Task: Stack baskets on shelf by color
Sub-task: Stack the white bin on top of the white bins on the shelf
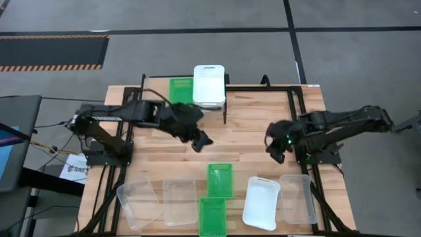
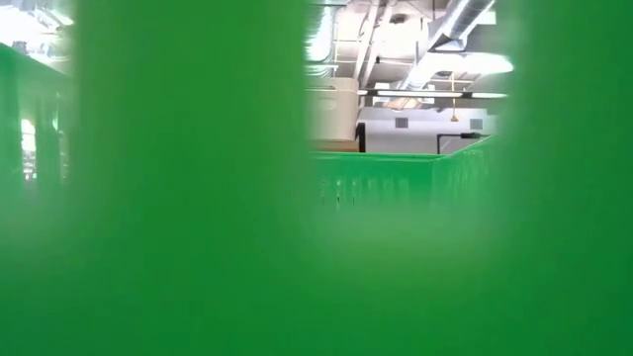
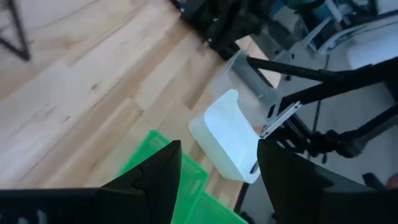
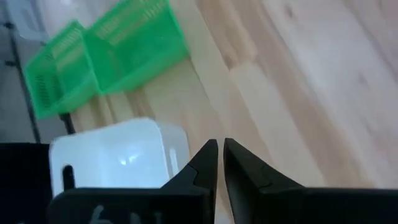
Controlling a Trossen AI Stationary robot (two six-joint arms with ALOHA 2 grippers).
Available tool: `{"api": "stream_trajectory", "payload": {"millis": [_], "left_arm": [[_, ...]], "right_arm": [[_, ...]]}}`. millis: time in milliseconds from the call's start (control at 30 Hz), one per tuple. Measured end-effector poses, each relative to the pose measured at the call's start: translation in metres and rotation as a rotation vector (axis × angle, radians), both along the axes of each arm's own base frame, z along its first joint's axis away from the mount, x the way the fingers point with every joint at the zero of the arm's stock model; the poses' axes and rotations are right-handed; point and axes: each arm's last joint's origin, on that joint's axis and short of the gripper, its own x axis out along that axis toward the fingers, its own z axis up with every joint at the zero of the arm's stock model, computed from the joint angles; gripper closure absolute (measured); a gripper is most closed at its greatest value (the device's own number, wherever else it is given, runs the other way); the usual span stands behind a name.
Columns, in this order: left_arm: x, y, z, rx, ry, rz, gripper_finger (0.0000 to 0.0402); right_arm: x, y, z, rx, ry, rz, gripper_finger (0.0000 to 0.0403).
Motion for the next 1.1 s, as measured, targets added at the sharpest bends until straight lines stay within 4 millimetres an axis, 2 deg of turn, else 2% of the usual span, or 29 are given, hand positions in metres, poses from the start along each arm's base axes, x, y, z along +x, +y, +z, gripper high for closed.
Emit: {"api": "stream_trajectory", "payload": {"millis": [133,300,500,600,833,1000,1100], "left_arm": [[0.026,-0.025,-0.021,0.028,0.002,-0.016,0.0203],[0.064,-0.055,-0.063,0.018,0.038,-0.019,0.0203],[0.106,-0.083,-0.122,-0.090,0.065,0.008,0.0203],[0.120,-0.091,-0.142,-0.147,0.068,0.019,0.0203],[0.153,-0.110,-0.154,-0.181,0.086,0.060,0.0203],[0.171,-0.115,-0.168,-0.134,0.232,0.091,0.0203],[0.180,-0.118,-0.171,-0.133,0.262,0.098,0.0203]], "right_arm": [[-0.002,0.018,-0.004,0.011,0.054,-0.003,0.0351],[-0.003,0.034,-0.014,-0.003,0.149,-0.011,0.0351],[-0.011,0.040,-0.025,-0.086,0.308,-0.084,0.0351],[-0.017,0.038,-0.028,-0.153,0.369,-0.140,0.0351],[-0.024,0.033,-0.028,-0.235,0.399,-0.196,0.0351],[-0.024,0.033,-0.028,-0.254,0.388,-0.203,0.0351],[-0.024,0.032,-0.028,-0.258,0.389,-0.203,0.0351]]}}
